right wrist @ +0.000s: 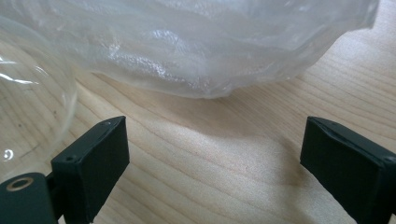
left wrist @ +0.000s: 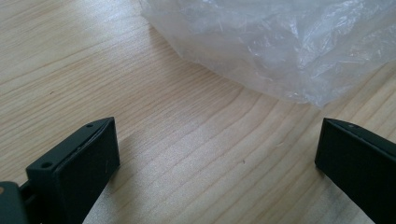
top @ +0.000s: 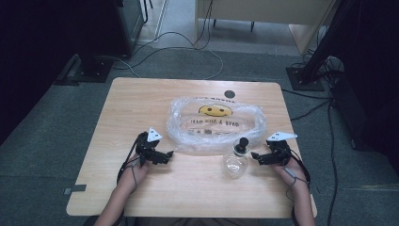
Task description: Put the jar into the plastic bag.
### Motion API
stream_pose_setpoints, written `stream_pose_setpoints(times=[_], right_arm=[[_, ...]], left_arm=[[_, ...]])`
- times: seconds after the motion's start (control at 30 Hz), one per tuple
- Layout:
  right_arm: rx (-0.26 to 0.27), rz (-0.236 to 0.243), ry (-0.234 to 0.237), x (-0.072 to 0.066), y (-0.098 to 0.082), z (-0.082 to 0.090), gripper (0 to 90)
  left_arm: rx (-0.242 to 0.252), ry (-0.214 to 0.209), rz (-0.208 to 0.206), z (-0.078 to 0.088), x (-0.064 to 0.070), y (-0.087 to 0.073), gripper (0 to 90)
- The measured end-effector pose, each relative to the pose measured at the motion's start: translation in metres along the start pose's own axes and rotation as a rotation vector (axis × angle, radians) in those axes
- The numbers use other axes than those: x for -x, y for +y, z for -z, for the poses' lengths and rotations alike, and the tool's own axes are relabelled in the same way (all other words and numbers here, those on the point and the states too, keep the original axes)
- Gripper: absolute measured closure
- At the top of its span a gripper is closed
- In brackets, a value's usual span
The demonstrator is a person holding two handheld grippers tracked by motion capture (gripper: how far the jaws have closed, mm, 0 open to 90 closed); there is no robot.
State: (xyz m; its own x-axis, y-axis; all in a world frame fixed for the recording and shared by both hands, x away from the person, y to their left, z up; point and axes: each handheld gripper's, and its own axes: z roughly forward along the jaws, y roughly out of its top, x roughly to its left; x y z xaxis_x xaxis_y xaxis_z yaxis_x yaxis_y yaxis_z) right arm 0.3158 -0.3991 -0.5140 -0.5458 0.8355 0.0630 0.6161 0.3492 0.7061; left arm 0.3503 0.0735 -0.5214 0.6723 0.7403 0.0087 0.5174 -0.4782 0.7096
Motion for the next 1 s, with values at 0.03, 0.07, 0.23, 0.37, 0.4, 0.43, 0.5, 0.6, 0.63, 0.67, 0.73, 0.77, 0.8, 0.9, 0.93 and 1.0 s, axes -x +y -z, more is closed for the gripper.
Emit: stream_pose_setpoints(times=[0.03,0.07,0.23,0.37,0.4,0.43,0.5,0.6,0.63,0.67,0.73,0.77,0.8,0.9,0.93,1.0], right_arm=[[0.0,0.0,0.0,0.0,0.0,0.0,7.9],[0.011,0.001,0.002,0.0,0.001,0.004,7.9],[0.029,0.006,0.01,-0.001,0.004,0.011,7.9],[0.042,0.024,0.015,-0.005,0.009,0.02,7.9],[0.042,0.024,0.015,-0.005,0.009,0.02,7.9],[0.043,0.028,0.02,-0.007,0.011,0.021,7.9],[0.04,0.041,0.025,-0.009,0.012,0.024,7.9],[0.037,0.049,0.032,-0.012,0.015,0.027,7.9],[0.037,0.052,0.035,-0.013,0.016,0.028,7.9],[0.038,0.053,0.037,-0.014,0.016,0.029,8.0],[0.036,0.057,0.042,-0.016,0.018,0.032,8.0],[0.036,0.061,0.044,-0.017,0.019,0.033,8.2],[0.039,0.071,0.054,-0.019,0.02,0.037,11.5],[0.039,0.076,0.063,-0.023,0.022,0.04,11.5],[0.042,0.086,0.068,-0.024,0.023,0.042,11.5],[0.045,0.1,0.086,-0.028,0.025,0.045,11.6]], left_arm=[[0.0,0.0,0.0,0.0,0.0,0.0,0.0],[0.0,0.0,0.0,0.0,0.0,0.0,0.0],[0.0,0.0,0.0,0.0,0.0,0.0,0.0],[0.0,0.0,0.0,0.0,0.0,0.0,0.0],[0.0,0.0,0.0,0.0,0.0,0.0,0.0],[0.0,0.0,0.0,0.0,0.0,0.0,0.0],[0.0,0.0,0.0,0.0,0.0,0.0,0.0],[0.0,0.0,0.0,0.0,0.0,0.0,0.0],[0.0,0.0,0.0,0.0,0.0,0.0,0.0],[0.0,0.0,0.0,0.0,0.0,0.0,0.0],[0.0,0.0,0.0,0.0,0.0,0.0,0.0],[0.0,0.0,0.0,0.0,0.0,0.0,0.0],[0.0,0.0,0.0,0.0,0.0,0.0,0.0],[0.0,0.0,0.0,0.0,0.0,0.0,0.0],[0.0,0.0,0.0,0.0,0.0,0.0,0.0],[0.0,0.0,0.0,0.0,0.0,0.0,0.0]])
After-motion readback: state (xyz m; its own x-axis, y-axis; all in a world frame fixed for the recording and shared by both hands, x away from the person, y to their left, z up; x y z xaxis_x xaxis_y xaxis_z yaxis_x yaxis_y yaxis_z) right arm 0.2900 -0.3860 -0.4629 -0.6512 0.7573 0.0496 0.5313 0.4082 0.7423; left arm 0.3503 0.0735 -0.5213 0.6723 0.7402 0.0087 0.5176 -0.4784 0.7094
